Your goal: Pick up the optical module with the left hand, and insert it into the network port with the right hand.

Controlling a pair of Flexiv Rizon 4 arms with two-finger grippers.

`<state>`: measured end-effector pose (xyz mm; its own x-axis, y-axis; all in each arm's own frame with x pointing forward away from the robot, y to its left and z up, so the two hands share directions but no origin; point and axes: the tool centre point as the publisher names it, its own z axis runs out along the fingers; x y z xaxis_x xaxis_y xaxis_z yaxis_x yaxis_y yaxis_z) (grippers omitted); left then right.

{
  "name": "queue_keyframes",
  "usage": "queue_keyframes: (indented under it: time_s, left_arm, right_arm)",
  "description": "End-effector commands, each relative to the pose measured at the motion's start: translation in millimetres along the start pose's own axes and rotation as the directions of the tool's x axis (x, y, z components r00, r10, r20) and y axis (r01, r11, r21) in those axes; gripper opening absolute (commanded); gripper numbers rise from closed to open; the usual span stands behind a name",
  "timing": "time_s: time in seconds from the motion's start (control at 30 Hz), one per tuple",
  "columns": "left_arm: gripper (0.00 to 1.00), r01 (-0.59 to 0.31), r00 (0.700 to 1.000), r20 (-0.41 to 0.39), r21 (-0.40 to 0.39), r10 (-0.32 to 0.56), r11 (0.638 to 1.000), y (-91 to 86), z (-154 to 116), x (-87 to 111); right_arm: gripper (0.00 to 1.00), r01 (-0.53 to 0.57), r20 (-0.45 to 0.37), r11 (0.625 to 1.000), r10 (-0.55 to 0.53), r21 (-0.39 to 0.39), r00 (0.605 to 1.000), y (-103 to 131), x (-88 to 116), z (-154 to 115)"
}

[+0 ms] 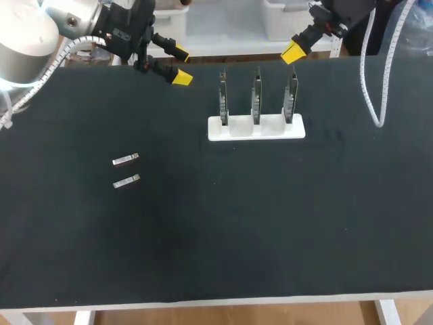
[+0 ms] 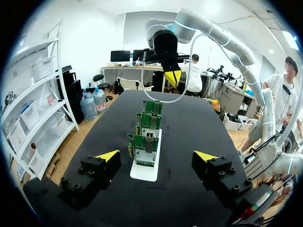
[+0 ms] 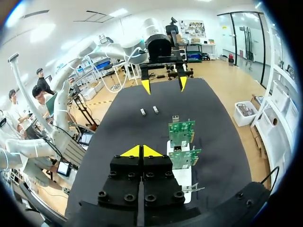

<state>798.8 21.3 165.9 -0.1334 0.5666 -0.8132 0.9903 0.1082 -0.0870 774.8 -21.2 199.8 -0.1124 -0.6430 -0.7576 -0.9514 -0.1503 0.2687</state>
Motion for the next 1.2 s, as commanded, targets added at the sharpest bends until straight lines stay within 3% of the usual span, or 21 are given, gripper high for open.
queue_keyframes:
  time_s: [0.03,0.3,1.17,1.2]
  left_arm:
    - [1.00,0.001,1.000,-0.002,-0.004,-0.001,1.000,-1.4,0.1,-0.3]
    - [1.00,0.001,1.000,-0.002,-0.004,-0.001,1.000,-1.4,0.1,-0.3]
    - [1.00,0.001,1.000,-0.002,-0.004,-0.001,1.000,-1.4,0.1,-0.3]
    - [1.00,0.001,1.000,-0.002,-0.004,-0.001,1.000,-1.4,0.1,-0.3]
  right_arm:
    - [0.00,-0.010,0.020,1.000,0.011,-0.028,1.000,-6.8,-1.1,-3.1]
    - [0.00,-0.039,0.034,0.998,0.037,0.047,0.999,-11.6,0.4,-2.7]
    - [0.00,-0.060,0.045,0.997,0.058,0.040,0.997,-11.2,5.3,-4.5]
    - [0.27,-0.059,0.044,0.997,0.058,0.040,0.997,-10.8,4.8,-4.4]
